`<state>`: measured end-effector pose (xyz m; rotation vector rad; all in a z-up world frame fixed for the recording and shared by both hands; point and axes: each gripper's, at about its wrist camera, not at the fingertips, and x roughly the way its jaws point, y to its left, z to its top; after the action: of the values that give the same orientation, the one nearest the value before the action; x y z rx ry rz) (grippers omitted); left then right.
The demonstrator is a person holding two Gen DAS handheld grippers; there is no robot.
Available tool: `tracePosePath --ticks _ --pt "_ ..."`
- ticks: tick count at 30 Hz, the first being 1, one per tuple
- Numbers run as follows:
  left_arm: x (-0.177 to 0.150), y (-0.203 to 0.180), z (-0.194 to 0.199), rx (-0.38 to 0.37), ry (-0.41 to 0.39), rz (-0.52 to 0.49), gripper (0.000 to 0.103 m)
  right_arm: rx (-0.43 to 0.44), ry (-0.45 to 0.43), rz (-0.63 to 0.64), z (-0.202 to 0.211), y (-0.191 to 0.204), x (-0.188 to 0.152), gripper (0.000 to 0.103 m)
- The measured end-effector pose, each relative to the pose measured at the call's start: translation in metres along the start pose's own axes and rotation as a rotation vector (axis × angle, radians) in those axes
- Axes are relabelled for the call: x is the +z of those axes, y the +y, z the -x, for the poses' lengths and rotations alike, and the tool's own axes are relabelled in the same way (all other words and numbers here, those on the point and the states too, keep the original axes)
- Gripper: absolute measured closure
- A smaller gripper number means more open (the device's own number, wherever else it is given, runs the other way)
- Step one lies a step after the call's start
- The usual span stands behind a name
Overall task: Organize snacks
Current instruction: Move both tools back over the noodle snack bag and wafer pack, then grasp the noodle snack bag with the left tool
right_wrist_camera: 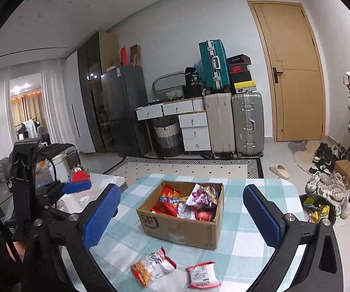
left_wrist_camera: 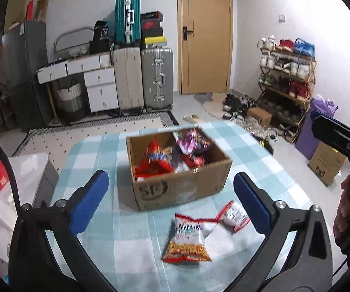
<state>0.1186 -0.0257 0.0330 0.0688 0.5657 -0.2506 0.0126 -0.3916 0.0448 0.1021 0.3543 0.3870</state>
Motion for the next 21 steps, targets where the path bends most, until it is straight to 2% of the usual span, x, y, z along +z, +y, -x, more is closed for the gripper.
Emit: tracePosePath --ticks 5,11,21 --pt "-0.031 0.004 -0.030 -0.019 0.058 0.011 0.000 -0.042 0.029 -0.025 -0.009 -0.014 -0.034 0.000" --pt "-0.065 0.006 -0.077 -0.065 0.146 0.010 0.000 -0.037 0.032 -0.095 -0.020 -0.031 -0.072 0.000" --pt "-0.112 -0.009 -0.163 -0.112 0.300 -0.022 0.000 -0.017 0.114 -0.186 -0.054 -0.055 -0.120 0.000"
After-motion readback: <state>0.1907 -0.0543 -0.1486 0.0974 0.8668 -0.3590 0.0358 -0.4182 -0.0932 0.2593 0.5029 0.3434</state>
